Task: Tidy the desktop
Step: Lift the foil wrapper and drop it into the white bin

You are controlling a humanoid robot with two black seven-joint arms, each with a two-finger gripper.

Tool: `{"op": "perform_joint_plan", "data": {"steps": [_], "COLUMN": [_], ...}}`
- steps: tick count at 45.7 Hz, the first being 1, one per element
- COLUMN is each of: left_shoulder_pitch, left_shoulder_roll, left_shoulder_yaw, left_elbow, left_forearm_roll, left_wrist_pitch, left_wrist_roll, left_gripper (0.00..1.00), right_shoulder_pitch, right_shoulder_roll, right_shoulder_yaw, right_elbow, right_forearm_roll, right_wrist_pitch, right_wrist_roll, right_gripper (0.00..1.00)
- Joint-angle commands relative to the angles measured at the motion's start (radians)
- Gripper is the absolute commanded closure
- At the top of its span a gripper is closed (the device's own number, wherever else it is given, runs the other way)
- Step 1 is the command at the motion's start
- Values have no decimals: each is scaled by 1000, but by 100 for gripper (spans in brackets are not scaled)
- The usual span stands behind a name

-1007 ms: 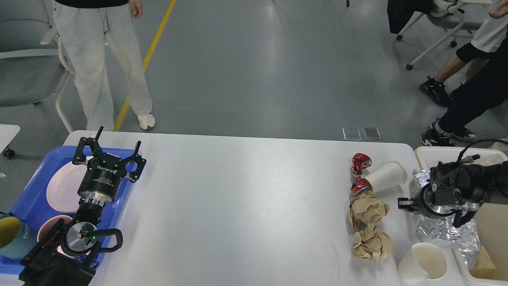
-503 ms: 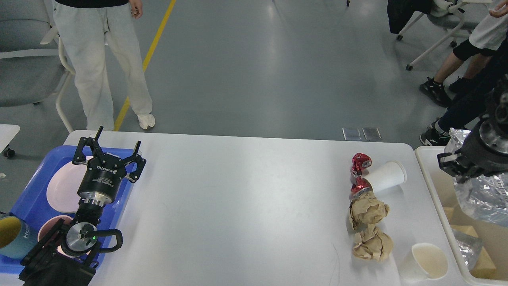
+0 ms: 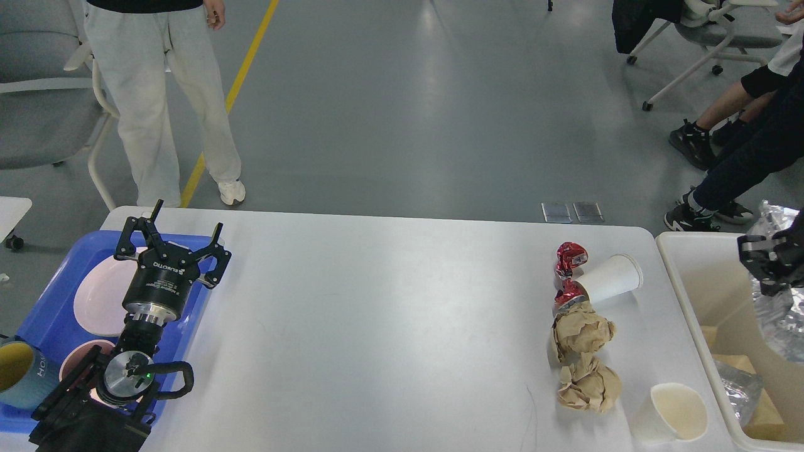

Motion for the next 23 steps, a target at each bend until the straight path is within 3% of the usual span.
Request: {"op": "perform_joint_plan", "data": {"steps": [1, 11, 23], "left_shoulder_pitch": [0, 0, 0], "left_shoulder_roll": [0, 0, 0], "left_shoulder_yaw": [0, 0, 0], "left_elbow": [2, 2, 0], "left_forearm_roll": [0, 0, 0], "left_wrist_pitch": [0, 0, 0], "left_wrist_roll": [0, 0, 0], "left_gripper": [3, 3, 3], "right_shoulder_pitch": [-81, -451, -1144], "right_shoulder_roll": [-87, -293, -353], "right_shoulder_yaw": [-42, 82, 542], "right_elbow": [-47, -415, -933], "right_forearm_roll": [-3, -20, -19], "right_wrist_pitch": [-110, -132, -190], "right_wrist_roll": [2, 0, -7], "right_gripper": [100, 100, 100]}}
